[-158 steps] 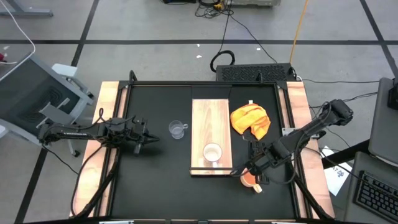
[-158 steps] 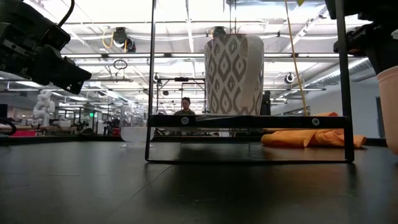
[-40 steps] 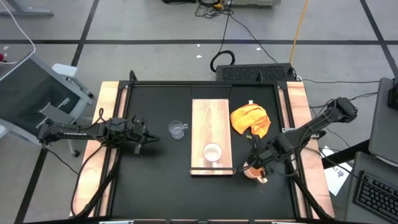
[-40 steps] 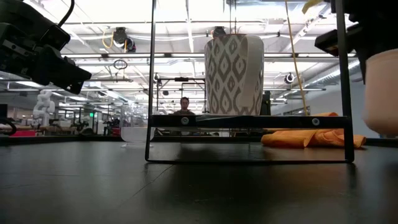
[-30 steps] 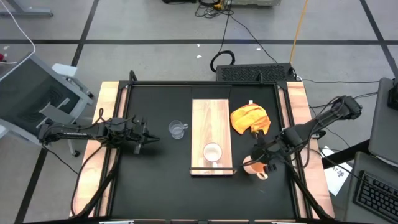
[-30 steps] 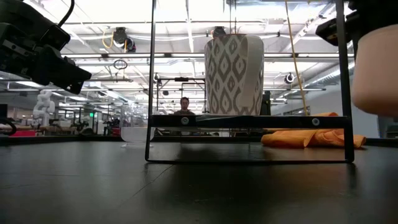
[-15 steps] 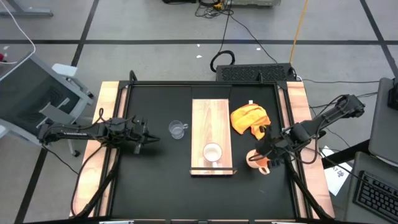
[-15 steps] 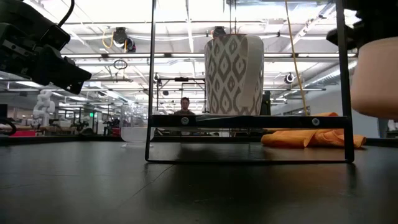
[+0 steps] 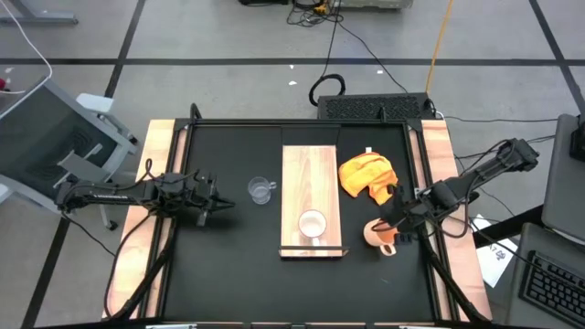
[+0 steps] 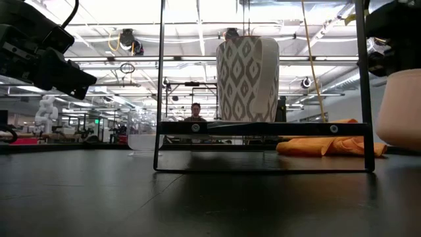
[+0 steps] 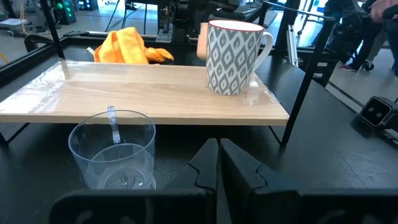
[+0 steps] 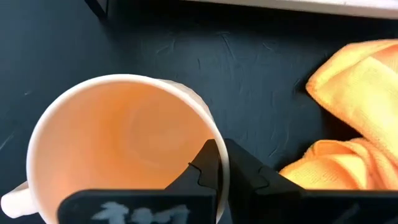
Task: Stack small to large cups/mugs on shelf
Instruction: Put the orange cup on the shelf
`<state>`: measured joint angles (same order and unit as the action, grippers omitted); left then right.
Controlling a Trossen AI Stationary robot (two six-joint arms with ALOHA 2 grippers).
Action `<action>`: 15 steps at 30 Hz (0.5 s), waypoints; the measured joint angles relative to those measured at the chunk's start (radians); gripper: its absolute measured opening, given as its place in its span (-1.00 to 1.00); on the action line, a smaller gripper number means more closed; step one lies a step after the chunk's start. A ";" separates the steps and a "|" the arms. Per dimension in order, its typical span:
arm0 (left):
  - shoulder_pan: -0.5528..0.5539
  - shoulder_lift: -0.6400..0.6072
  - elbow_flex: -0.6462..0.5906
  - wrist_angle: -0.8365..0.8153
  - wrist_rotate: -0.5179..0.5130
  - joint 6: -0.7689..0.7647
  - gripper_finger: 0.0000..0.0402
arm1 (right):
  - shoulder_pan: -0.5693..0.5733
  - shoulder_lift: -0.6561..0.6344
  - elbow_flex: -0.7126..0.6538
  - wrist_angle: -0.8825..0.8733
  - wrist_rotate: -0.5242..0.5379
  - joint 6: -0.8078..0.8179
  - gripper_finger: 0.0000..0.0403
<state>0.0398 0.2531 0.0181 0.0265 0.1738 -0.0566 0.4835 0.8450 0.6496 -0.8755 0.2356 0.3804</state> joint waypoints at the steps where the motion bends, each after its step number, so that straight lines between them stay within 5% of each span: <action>1: 0.000 0.000 0.000 0.000 0.000 0.000 -0.89 | 0.000 -0.007 -0.007 0.005 0.000 0.001 -1.00; 15: 0.000 0.000 0.000 0.000 0.000 0.025 -0.89 | -0.049 -0.027 -0.009 0.115 0.029 -0.005 -1.00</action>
<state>0.0397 0.2531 0.0181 0.0263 0.1738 -0.0312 0.4347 0.8177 0.6411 -0.7602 0.2641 0.3758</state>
